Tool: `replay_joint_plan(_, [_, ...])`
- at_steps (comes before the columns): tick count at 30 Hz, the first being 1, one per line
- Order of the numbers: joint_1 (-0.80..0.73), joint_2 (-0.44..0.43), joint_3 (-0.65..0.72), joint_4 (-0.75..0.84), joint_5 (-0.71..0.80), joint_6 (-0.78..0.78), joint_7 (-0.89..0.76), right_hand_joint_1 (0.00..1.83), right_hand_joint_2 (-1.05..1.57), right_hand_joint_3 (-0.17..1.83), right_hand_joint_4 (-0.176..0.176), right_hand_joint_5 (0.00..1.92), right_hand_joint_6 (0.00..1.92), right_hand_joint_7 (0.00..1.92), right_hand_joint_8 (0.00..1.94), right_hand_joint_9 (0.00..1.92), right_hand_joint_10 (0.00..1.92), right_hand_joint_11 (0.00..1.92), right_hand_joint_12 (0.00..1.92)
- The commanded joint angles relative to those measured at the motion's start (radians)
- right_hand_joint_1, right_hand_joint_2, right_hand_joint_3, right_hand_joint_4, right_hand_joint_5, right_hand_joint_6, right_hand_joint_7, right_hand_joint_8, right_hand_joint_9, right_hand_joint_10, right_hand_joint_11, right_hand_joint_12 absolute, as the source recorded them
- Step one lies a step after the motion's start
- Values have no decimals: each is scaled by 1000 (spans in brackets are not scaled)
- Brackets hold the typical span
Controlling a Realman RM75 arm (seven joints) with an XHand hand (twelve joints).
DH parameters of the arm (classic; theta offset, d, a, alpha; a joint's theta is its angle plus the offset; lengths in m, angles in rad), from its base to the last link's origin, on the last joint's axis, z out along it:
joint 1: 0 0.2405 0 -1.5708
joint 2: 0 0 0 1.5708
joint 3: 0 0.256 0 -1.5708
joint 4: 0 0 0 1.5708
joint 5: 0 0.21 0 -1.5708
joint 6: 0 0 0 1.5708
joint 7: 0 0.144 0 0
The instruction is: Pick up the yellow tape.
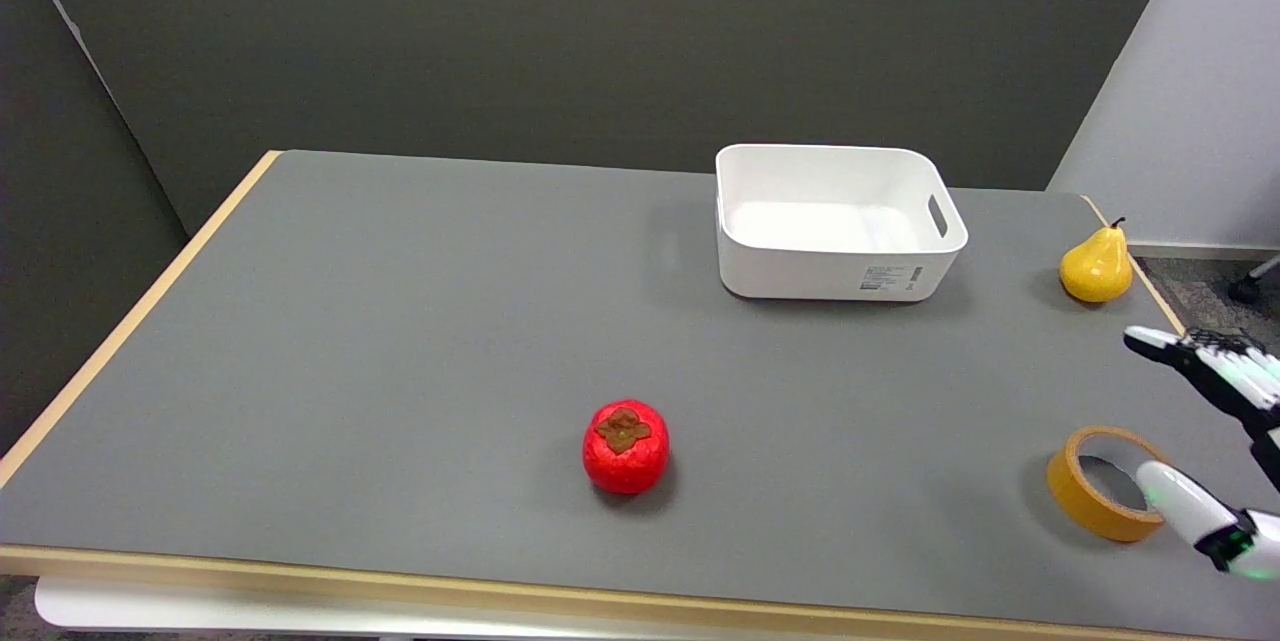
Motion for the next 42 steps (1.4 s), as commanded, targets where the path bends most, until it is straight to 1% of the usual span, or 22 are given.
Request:
replay_joint_plan(1, [-90, 6, -94, -51, 50, 213, -38, 202, 547, 982, 134, 166, 418, 275, 346, 244, 601, 106, 1139])
replay_joint_plan(7, [-87, 21, -120, -91, 47, 204, -48, 212, 550, 983, 136, 171, 425, 281, 353, 250, 607, 113, 1144])
replay_joint_plan(12, [0, 22, -136, -185, 21, 177, -78, 280, 562, 979, 136, 165, 421, 274, 349, 246, 605, 112, 1145])
replay_joint_plan(19, [53, 47, -132, -216, 3, 93, -78, 331, 517, 947, 98, 54, 262, 141, 262, 155, 557, 60, 1143])
replay_joint_plan(21, [70, 55, -133, -222, 3, 62, -78, 331, 511, 939, 95, 32, 253, 116, 252, 139, 546, 58, 1144])
replay_joint_plan(23, [87, 59, -132, -227, 3, 34, -79, 289, 478, 943, 88, 37, 147, 78, 226, 86, 555, 65, 1059])
replay_joint_plan(28, [115, 66, -130, -234, 3, -30, -88, 286, 475, 935, 82, 2, 171, 41, 212, 45, 548, 52, 1042])
replay_joint_plan(39, [119, 62, -131, -226, -9, -58, -89, 291, 472, 923, 73, -1, 148, 25, 180, 16, 518, 39, 1048])
replay_joint_plan(42, [127, 58, -131, -240, -9, -73, -127, 289, 472, 919, 70, -1, 140, 22, 178, 15, 511, 33, 1050])
